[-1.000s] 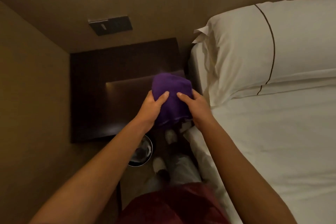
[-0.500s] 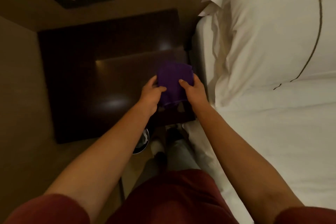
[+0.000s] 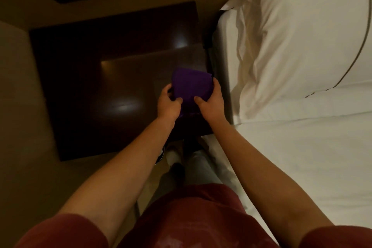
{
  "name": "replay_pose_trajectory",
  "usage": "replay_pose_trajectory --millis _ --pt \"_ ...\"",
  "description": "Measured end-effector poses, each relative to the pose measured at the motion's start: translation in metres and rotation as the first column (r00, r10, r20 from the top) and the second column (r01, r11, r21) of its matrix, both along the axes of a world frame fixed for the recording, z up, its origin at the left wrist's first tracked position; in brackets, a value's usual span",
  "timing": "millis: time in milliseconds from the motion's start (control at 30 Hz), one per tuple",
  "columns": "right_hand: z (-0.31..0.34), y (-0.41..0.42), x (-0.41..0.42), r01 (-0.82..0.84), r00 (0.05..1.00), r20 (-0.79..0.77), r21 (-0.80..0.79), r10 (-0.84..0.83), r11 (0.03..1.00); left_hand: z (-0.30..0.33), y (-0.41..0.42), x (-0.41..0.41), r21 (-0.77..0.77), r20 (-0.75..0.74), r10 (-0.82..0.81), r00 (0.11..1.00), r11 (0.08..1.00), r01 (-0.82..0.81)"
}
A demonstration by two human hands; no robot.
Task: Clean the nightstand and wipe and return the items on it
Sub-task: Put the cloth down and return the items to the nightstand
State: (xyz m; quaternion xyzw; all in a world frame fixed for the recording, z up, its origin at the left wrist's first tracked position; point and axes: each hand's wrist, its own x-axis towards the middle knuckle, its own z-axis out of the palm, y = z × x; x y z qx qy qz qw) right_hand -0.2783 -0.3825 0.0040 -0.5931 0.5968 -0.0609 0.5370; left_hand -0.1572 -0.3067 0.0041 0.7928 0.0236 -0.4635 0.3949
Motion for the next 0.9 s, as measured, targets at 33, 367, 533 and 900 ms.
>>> replay_pose_trajectory --millis 33,367,533,900 --pt "0.000 0.001 0.001 0.014 1.000 -0.009 -0.006 -0.015 1.000 0.000 0.001 0.000 0.007 0.005 -0.001 1.000 1.000 0.001" --pt "0.015 0.011 -0.003 0.001 0.985 -0.169 -0.080 -0.015 0.997 0.018 0.019 0.003 0.061 0.015 -0.049 0.999 0.997 0.048" --pt "0.064 0.010 -0.005 0.030 0.989 -0.135 -0.175 -0.054 0.984 0.057 0.023 0.010 0.001 0.101 -0.125 0.987 0.992 0.125" --pt "0.197 0.050 -0.042 0.210 0.976 0.132 -0.392 -0.171 0.896 0.159 0.034 0.026 -0.199 0.471 -0.399 0.787 0.821 0.535"
